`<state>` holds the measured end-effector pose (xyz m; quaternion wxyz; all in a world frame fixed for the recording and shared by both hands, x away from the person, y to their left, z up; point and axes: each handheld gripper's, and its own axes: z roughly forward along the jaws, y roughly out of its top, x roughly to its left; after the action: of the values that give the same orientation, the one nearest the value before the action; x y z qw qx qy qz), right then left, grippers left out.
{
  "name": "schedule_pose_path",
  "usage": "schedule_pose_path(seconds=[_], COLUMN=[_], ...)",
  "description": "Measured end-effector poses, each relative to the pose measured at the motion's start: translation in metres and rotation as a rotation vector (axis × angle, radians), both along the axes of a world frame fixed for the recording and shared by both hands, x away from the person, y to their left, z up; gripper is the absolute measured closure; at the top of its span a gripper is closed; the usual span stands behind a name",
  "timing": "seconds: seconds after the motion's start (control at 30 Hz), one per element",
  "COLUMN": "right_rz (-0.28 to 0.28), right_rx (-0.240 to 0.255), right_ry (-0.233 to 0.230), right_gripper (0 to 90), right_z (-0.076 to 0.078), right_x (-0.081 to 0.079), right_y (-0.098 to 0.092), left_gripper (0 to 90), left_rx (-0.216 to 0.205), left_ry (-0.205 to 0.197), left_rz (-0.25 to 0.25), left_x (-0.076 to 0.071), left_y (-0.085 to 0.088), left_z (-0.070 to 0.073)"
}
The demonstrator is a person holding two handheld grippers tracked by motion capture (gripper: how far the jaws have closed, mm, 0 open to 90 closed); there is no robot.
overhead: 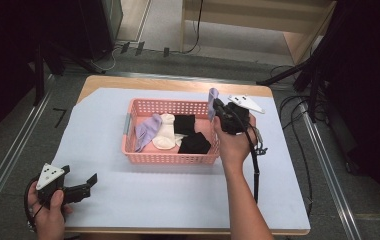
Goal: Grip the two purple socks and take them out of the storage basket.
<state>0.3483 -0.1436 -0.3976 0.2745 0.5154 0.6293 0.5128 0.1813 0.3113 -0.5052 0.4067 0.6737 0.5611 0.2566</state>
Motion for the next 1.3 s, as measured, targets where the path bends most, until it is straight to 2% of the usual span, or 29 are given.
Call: schedule_pose_path(seconds=[0.03, 0.07, 0.1, 0.13, 0.17, 0.27, 0.3, 0.33, 0.37, 0.4, 0.43, 0.53, 0.57, 0.63, 0.67, 0.73, 0.83, 0.87, 0.93, 0.97, 1.0, 1.03, 1.07, 1.1, 1.13, 1.17, 1.2, 1.23, 1.3], right_rz=[-0.021, -0.021, -0.046, -0.046, -0.069, -0.086, -0.107, -0.107, -0.129, -0.129, -0.155, -0.17, -0.189, -0.198, -0.209, -0.213, -0.215, -0.218, -0.217, -0.209, -0.209, -0.206, -0.196, -0.204, -0.204, -0.207, -0.207, -0.197, -0.194], right_rx=[0.012, 0.012, 0.023, 0.023, 0.028, 0.032, 0.03, 0.03, 0.029, 0.029, 0.027, 0.019, 0.013, 0.007, 0.003, 0.0, -0.011, -0.017, -0.017, -0.008, -0.008, 0.003, 0.058, 0.083, 0.083, 0.105, 0.105, 0.111, 0.109], right_ry=[-0.005, -0.005, -0.012, -0.012, -0.017, -0.015, -0.016, -0.016, -0.004, -0.004, 0.008, 0.021, 0.043, 0.054, 0.081, 0.094, 0.139, 0.173, 0.187, 0.207, 0.207, 0.209, 0.193, 0.175, 0.175, 0.146, 0.146, 0.123, 0.123], right_gripper=[88.7, 88.7, 88.6, 88.6, 88.7, 88.7, 88.7, 88.7, 88.7, 88.7, 88.7, 88.6, 88.6, 88.6, 88.6, 88.6, 88.6, 88.5, 88.3, 82.7, 82.7, 76.2, 61.8, 59.1, 59.1, 57.2, 57.2, 56.3, 56.2], right_z=[0.001, 0.001, 0.001, 0.001, 0.0, -0.002, -0.005, -0.005, -0.008, -0.008, -0.014, -0.021, -0.03, -0.035, -0.045, -0.051, -0.068, -0.078, -0.083, -0.09, -0.09, -0.092, -0.09, -0.087, -0.087, -0.078, -0.078, -0.067, -0.064], right_x=[-0.003, -0.003, -0.006, -0.006, -0.008, -0.011, -0.013, -0.013, -0.016, -0.016, -0.019, -0.022, -0.025, -0.026, -0.028, -0.029, -0.032, -0.033, -0.033, -0.033, -0.033, -0.033, -0.032, -0.033, -0.033, -0.033, -0.033, -0.032, -0.032], right_y=[-0.01, -0.01, -0.022, -0.022, -0.033, -0.044, -0.056, -0.056, -0.067, -0.067, -0.079, -0.089, -0.099, -0.103, -0.112, -0.115, -0.121, -0.124, -0.125, -0.126, -0.126, -0.127, -0.128, -0.128, -0.128, -0.126, -0.126, -0.121, -0.118], left_gripper=[0.5, 0.5, 0.5, 0.5, 0.5, 0.5, 0.5, 0.5, 0.5, 0.5, 0.5, 0.5, 0.5, 0.5, 0.5, 0.5, 0.5, 0.5, 0.5, 0.5, 0.5, 0.5, 0.5, 0.5, 0.5, 0.5, 0.5, 0.5, 0.5], left_rx=[0.001, 0.001, 0.0, 0.001, 0.001, 0.001, 0.002, 0.002, 0.0, 0.0, 0.0, 0.002, 0.002, 0.004, 0.005, 0.006, 0.008, 0.009, 0.009, 0.01, 0.009, 0.01, 0.009, 0.009, 0.009, 0.008, 0.008, 0.01, 0.01], left_ry=[0.001, 0.001, -0.001, -0.001, -0.001, 0.0, 0.0, 0.0, -0.004, -0.004, -0.005, -0.005, -0.005, -0.004, -0.005, -0.006, -0.005, -0.007, -0.007, -0.005, -0.005, -0.006, -0.009, -0.009, -0.009, -0.008, -0.008, -0.009, -0.012], left_rz=[-0.001, -0.001, 0.0, 0.0, 0.0, -0.001, 0.0, 0.0, 0.0, 0.0, 0.0, -0.001, -0.001, 0.0, 0.002, 0.002, 0.001, 0.003, 0.003, 0.001, 0.002, 0.003, 0.004, 0.004, 0.004, 0.005, 0.005, 0.006, 0.006], left_x=[0.0, 0.0, 0.0, 0.0, 0.0, 0.0, 0.0, 0.0, 0.0, 0.0, 0.0, 0.0, 0.0, 0.0, 0.0, 0.0, 0.0, 0.0, 0.0, 0.0, 0.0, 0.0, 0.0, 0.0, 0.0, 0.0, 0.0, 0.0, 0.0], left_y=[0.0, 0.0, 0.0, 0.0, 0.0, 0.0, 0.0, 0.0, 0.0, 0.0, 0.0, 0.0, -0.001, -0.001, -0.001, -0.001, -0.001, -0.001, -0.001, -0.001, -0.001, -0.001, -0.001, -0.001, -0.001, -0.001, -0.001, -0.002, -0.002], left_z=[0.0, 0.0, 0.0, 0.0, 0.0, 0.0, 0.0, 0.0, 0.0, 0.0, 0.0, 0.0, 0.0, 0.0, 0.0, 0.0, 0.0, 0.0, 0.0, 0.0, 0.0, 0.0, 0.0, 0.0, 0.0, 0.0, 0.0, 0.0, 0.0])
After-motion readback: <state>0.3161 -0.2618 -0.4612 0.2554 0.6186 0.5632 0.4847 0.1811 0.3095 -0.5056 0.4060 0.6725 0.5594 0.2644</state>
